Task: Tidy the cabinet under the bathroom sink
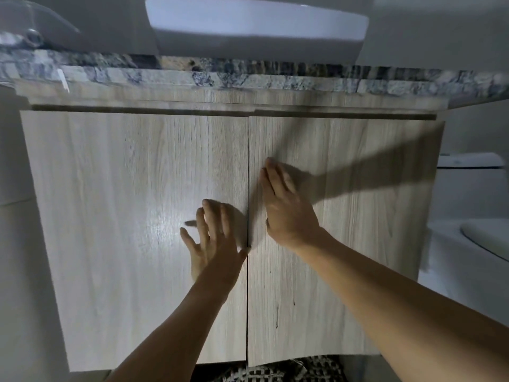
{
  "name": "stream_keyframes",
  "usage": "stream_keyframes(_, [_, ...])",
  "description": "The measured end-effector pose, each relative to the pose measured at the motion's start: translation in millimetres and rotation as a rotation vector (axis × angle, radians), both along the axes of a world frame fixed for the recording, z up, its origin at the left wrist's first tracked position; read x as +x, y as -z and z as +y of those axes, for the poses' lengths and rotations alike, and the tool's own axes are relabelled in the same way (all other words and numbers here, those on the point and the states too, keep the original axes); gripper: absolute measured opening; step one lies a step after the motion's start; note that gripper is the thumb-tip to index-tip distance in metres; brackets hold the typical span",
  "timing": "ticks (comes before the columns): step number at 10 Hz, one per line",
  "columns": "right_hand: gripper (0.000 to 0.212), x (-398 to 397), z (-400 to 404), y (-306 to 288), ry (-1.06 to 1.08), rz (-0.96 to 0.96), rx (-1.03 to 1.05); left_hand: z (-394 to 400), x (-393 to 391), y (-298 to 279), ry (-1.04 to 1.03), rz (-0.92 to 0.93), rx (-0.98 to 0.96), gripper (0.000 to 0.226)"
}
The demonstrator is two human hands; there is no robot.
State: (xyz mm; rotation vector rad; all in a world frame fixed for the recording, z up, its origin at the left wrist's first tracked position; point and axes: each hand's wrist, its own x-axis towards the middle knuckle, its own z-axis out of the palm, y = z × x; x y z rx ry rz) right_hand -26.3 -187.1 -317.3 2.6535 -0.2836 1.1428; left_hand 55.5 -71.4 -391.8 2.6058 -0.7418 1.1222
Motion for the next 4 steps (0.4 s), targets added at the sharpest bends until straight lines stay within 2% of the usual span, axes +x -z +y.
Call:
stream_keyframes(1, [0.076,7,0,4,0.034,-0.028,-0.007,-1,2,4,-0.028,-0.008,0.025,0.104])
stream_keyframes(3, [0.085,-9,10,-13,0.022,0.116,0.097,11,-12,-12,-0.018,0.088,0.125,0.099])
stream_keyframes(4, [0.086,-32,26,-24,-0.013,0.218,0.333,26,-34,-25,0.100,0.238,0.160,0.088])
